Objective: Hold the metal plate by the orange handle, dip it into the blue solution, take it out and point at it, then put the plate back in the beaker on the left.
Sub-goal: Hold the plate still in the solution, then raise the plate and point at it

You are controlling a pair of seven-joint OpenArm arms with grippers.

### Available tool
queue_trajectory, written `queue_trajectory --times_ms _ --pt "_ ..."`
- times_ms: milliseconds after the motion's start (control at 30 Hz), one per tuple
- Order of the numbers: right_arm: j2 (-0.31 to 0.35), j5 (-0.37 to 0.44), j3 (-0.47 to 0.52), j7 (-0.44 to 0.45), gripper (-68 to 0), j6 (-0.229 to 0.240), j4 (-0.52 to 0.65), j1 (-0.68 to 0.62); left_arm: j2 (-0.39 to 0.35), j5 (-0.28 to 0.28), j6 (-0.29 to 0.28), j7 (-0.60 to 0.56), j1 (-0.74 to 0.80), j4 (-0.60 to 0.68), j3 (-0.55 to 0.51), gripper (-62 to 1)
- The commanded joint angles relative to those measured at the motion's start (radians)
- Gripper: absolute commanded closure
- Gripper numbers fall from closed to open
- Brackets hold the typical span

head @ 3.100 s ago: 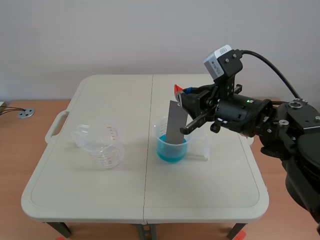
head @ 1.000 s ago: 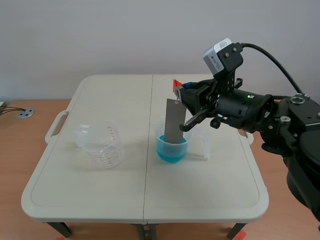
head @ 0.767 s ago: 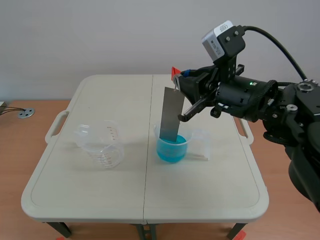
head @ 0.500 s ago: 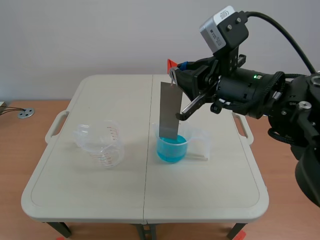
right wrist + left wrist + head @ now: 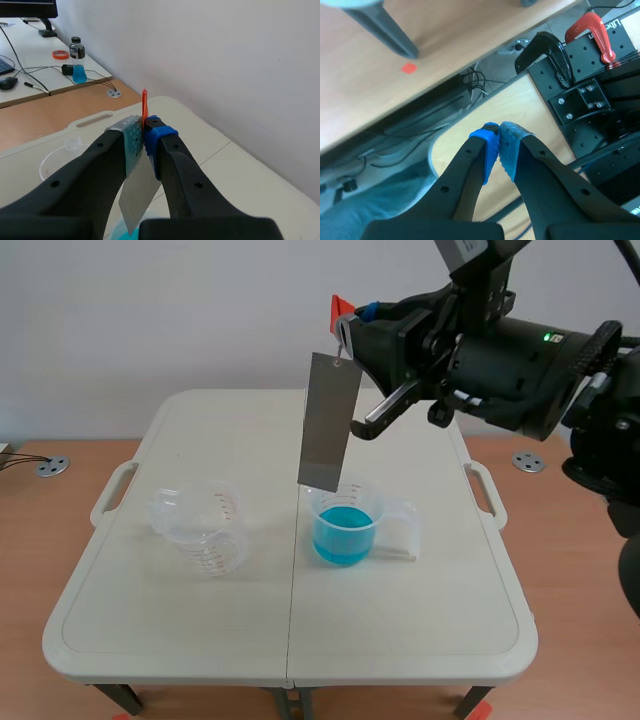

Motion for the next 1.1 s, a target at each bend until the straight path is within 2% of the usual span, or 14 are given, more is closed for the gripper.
queue_trajectory --times_ms 0,233,433,600,800,1067 --pt "0.003 0.030 0.020 0.011 -1.5 0.008 0.034 0.006 -0.024 -0.018 0.002 -0.021 0.011 0.043 -0.012 -2.7" --pt "0.003 0.051 0.063 0.004 -1.5 0.008 0.076 0.006 -0.083 -0.095 0.004 -0.020 0.011 0.151 -0.091 -2.7" --pt "0.003 0.084 0.092 0.000 -1.5 0.008 0.087 0.006 -0.147 -0.104 0.000 -0.023 -0.020 0.239 -0.138 -2.7" --pt "0.003 0.092 0.097 0.001 -1.5 0.008 0.087 0.006 -0.163 -0.104 -0.014 0.005 -0.132 0.242 -0.138 -2.7" --pt "0.003 0.092 0.097 0.000 -1.5 0.008 0.087 0.006 -0.163 -0.105 -0.063 0.043 -0.279 0.242 -0.132 -2.7" --pt "0.003 0.092 0.097 0.000 -1.5 0.008 0.087 0.006 -0.162 -0.104 -0.113 0.112 -0.476 0.240 -0.055 -2.7"
